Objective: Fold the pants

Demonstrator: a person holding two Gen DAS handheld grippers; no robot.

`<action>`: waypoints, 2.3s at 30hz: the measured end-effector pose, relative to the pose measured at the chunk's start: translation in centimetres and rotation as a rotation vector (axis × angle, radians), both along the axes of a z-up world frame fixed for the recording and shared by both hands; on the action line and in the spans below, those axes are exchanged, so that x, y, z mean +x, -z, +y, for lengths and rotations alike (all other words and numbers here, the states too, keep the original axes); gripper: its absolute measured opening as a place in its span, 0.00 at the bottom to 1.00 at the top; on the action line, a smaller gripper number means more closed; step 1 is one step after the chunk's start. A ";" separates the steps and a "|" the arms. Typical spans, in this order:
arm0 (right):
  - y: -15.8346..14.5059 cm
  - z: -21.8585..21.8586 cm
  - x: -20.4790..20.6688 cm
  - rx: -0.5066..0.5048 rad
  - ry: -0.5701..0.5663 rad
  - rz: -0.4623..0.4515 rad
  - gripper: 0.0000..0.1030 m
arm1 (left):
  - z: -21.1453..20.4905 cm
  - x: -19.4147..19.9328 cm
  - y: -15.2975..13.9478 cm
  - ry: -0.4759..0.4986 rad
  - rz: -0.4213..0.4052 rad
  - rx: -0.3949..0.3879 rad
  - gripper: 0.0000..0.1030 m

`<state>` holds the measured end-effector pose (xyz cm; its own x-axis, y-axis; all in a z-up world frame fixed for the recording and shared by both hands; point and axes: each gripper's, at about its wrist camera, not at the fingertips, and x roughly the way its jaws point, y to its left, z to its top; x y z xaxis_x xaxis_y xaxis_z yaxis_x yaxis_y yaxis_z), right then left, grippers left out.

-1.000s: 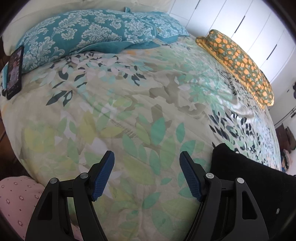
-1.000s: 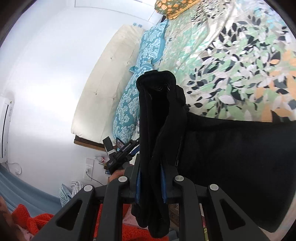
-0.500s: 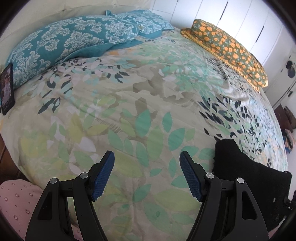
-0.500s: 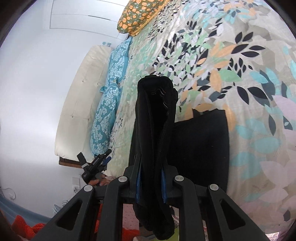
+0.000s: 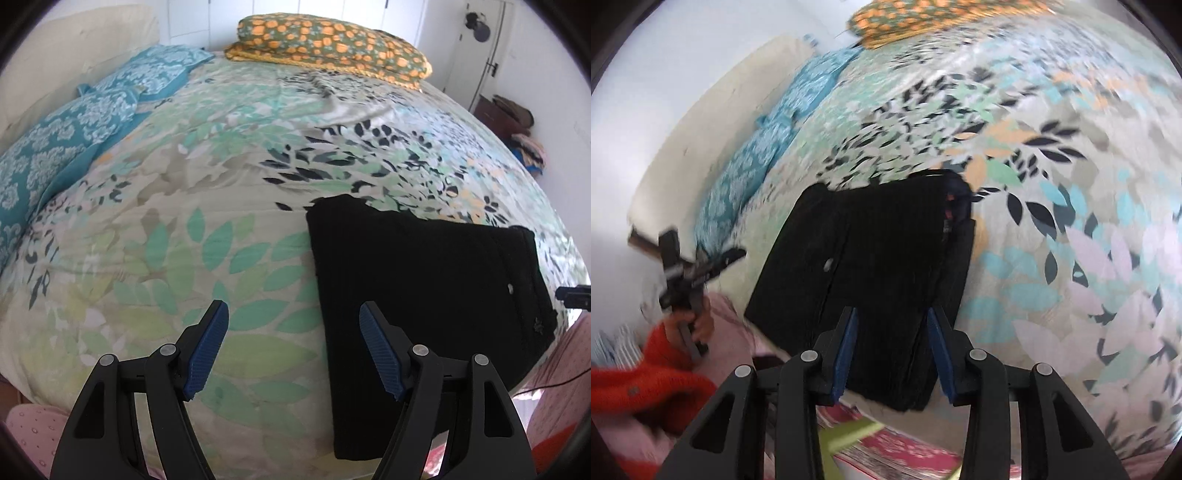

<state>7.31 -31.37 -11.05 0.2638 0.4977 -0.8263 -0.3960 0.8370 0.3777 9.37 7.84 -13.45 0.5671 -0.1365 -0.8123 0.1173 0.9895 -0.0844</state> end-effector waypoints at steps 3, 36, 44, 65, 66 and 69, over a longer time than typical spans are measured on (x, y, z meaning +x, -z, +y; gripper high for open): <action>0.4 1.7 -2.0 -0.116 -0.136 -0.004 0.40 | -0.3 0.0 0.0 0.024 0.006 -0.003 0.73; -0.9 -1.9 -0.4 -0.158 0.030 0.036 0.04 | -5.9 -2.5 0.6 0.246 0.050 0.017 0.73; 0.9 3.5 7.2 -0.237 0.077 -0.117 0.20 | -10.4 -4.6 3.0 0.412 0.070 0.188 0.73; -0.5 7.7 -4.6 -0.253 -0.035 -0.128 0.41 | -9.1 -4.2 1.3 0.257 0.038 0.266 0.82; 0.0 8.1 -4.8 -0.259 -0.037 -0.121 0.41 | -9.1 -4.2 1.4 0.255 0.039 0.270 0.82; 1.3 8.7 -5.0 -0.289 -0.044 -0.109 0.41 | -9.0 -4.1 1.5 0.251 0.042 0.276 0.82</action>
